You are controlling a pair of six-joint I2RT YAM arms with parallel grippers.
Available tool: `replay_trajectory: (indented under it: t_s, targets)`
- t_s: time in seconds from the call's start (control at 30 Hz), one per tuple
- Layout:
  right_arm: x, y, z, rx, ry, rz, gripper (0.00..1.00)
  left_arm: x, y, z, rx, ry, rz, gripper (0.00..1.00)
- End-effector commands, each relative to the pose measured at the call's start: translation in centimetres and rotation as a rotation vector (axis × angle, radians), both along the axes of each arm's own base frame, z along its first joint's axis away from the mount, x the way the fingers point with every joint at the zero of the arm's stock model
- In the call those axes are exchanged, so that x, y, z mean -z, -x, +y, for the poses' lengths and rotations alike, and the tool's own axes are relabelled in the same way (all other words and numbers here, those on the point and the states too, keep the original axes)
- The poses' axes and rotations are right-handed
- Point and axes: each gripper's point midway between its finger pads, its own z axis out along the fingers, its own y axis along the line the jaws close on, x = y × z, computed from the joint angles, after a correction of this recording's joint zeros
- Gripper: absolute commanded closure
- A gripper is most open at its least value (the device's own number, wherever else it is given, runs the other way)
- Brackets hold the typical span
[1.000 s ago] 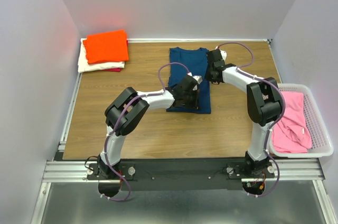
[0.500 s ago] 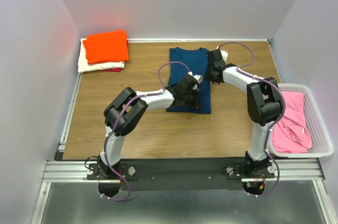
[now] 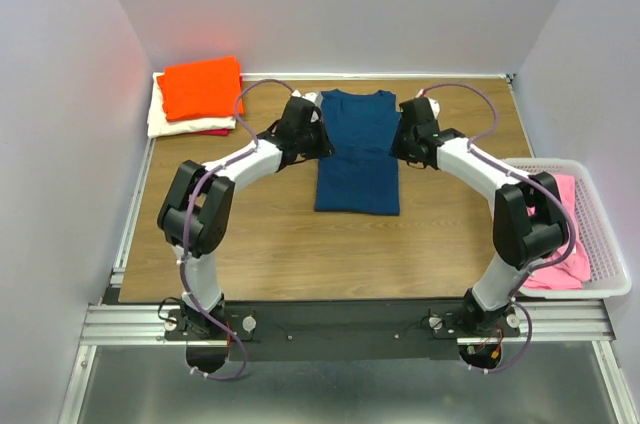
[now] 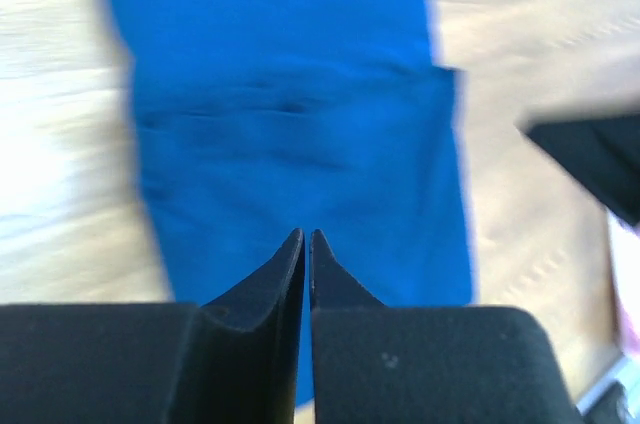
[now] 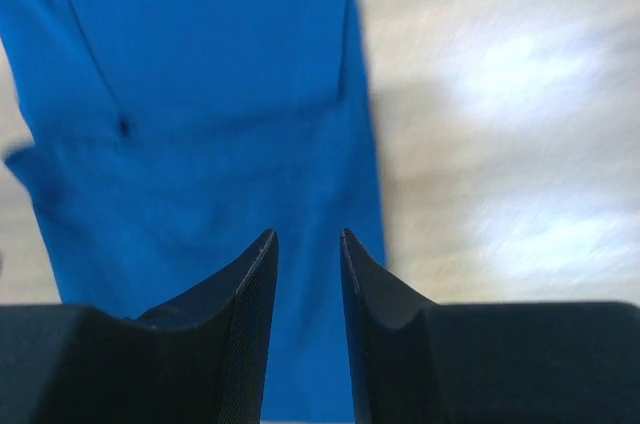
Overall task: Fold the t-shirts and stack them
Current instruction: Fold the tshirt
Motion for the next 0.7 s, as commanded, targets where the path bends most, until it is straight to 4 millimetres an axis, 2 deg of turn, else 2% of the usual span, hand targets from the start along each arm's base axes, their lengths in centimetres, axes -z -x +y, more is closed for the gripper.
replay_trajectory:
  t_s: [0.0, 0.13, 0.17, 0.27, 0.33, 0.47, 0.67]
  targets:
    - [1.9, 3.5, 2.3, -0.043, -0.035, 0.076, 0.62, 3.7, -0.9, 0.6, -0.016, -0.059, 0.072, 0.90]
    - [3.0, 5.5, 3.2, -0.040, -0.030, 0.094, 0.62, 4.0, -2.4, -0.1, -0.020, -0.051, 0.065, 0.91]
    - [3.3, 5.9, 3.3, -0.041, -0.030, 0.100, 0.62, 4.8, -2.6, 0.0, -0.030, -0.061, 0.077, 0.91]
    - [5.3, 7.0, 2.7, -0.027, -0.016, 0.140, 0.62, 5.7, -3.7, 0.8, -0.093, -0.077, 0.093, 0.91]
    - [6.5, 7.9, 2.2, -0.019, -0.005, 0.165, 0.62, 7.4, -4.3, 2.1, -0.153, -0.102, 0.121, 0.91]
    - [7.8, 9.3, 1.5, -0.015, 0.003, 0.188, 0.62, 8.9, -4.7, 3.1, -0.178, -0.092, 0.147, 0.91]
    - [9.1, 10.4, 1.0, -0.022, 0.017, 0.224, 0.62, 9.7, -4.9, 3.0, -0.170, -0.084, 0.162, 0.91]
